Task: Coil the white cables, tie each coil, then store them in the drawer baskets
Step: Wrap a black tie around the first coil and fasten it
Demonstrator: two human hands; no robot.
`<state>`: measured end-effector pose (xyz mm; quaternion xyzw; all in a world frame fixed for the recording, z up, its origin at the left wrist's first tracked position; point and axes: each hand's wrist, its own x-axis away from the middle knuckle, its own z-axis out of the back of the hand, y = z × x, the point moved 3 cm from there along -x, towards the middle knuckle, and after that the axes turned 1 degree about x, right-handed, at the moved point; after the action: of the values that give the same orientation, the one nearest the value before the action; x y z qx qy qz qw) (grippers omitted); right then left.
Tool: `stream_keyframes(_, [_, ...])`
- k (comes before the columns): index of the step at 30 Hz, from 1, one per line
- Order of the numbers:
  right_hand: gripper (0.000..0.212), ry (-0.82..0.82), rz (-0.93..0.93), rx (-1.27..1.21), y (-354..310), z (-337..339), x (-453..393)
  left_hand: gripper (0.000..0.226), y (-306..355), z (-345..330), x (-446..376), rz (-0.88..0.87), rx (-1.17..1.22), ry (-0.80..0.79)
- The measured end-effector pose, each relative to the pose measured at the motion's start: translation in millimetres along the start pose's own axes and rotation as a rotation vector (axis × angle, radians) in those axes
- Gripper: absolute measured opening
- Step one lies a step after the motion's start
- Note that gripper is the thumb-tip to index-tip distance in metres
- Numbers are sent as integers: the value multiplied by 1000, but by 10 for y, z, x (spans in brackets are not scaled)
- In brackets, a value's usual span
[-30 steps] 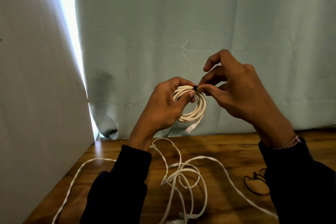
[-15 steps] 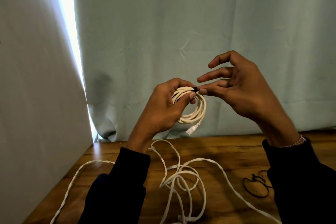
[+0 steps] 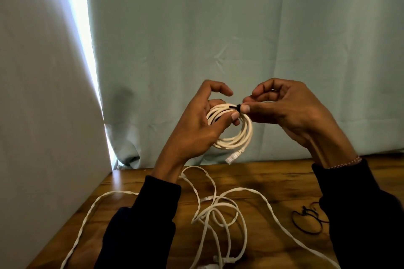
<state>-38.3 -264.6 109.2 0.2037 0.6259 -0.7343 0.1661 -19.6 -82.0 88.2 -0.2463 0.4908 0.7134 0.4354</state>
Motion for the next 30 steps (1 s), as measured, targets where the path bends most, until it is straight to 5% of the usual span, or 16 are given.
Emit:
stream_keyframes(14, [28,-328,-12,221,34,-130,61,4,-53,-13,-21,19,27,133])
stream_keyframes(22, [18,-58,53,174,93,-223,-22,5,-86,7,-13,41,-296,491])
stream_keyframes(27, [20,22,83,195,127,-307,-10,9,33,-39,10,130,-511,557])
stream_keyframes(30, [17,65,105,189,114,-330,-6,17,14,-47,-4,219,-590,452])
